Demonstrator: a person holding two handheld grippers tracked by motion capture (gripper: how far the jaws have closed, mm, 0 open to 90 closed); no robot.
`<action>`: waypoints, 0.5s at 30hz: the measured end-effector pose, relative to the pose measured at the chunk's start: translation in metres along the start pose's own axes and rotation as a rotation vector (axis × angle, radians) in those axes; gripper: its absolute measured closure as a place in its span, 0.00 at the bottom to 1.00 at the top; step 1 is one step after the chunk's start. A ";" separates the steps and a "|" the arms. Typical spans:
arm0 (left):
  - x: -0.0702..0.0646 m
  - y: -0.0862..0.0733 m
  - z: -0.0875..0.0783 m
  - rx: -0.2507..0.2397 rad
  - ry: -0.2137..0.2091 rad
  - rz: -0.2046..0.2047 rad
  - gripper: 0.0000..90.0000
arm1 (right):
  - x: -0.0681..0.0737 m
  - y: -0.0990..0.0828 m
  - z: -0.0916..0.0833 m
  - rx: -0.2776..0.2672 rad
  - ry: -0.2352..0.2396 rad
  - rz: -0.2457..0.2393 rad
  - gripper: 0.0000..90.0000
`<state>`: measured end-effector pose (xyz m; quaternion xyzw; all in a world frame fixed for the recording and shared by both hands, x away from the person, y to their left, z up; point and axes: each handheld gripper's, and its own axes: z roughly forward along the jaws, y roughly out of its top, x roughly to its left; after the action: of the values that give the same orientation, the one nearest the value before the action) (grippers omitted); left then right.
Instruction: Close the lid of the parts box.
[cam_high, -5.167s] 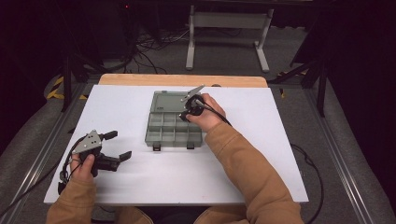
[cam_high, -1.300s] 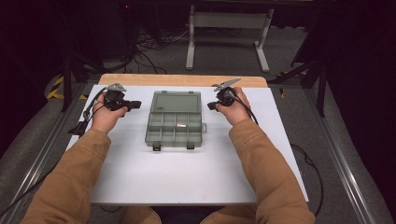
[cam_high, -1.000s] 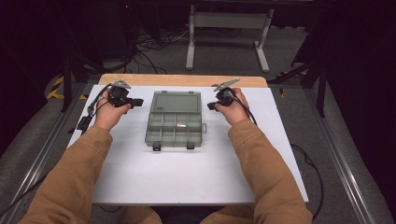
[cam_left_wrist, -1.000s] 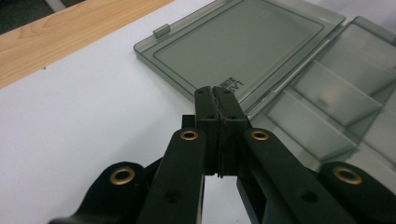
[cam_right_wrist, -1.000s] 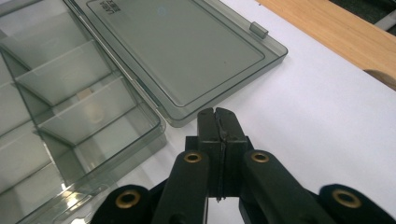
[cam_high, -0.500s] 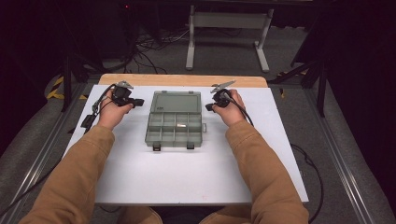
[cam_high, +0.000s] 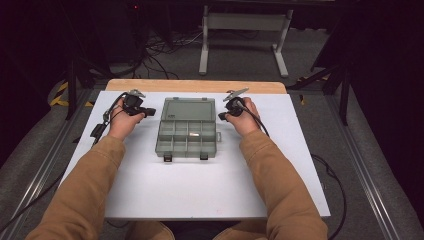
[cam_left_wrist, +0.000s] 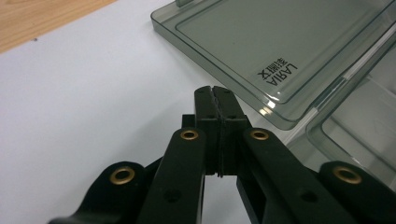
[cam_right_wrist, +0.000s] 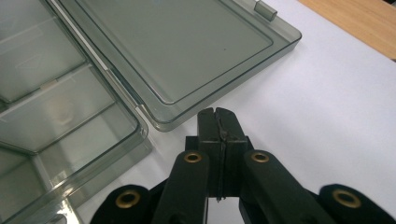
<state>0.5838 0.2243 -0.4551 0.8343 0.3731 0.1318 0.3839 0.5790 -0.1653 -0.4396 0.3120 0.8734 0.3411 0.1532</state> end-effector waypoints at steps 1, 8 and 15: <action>0.000 0.000 0.002 0.000 -0.002 -0.001 1.00 | 0.000 0.000 0.001 0.004 0.001 0.000 1.00; -0.004 -0.002 0.010 0.011 -0.020 -0.002 0.99 | 0.000 -0.003 0.007 0.021 0.010 0.003 1.00; -0.006 -0.002 0.016 0.014 -0.029 -0.002 0.99 | 0.000 -0.005 0.012 0.029 0.015 0.001 1.00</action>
<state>0.5862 0.2123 -0.4670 0.8384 0.3693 0.1165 0.3836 0.5828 -0.1615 -0.4516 0.3122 0.8791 0.3310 0.1417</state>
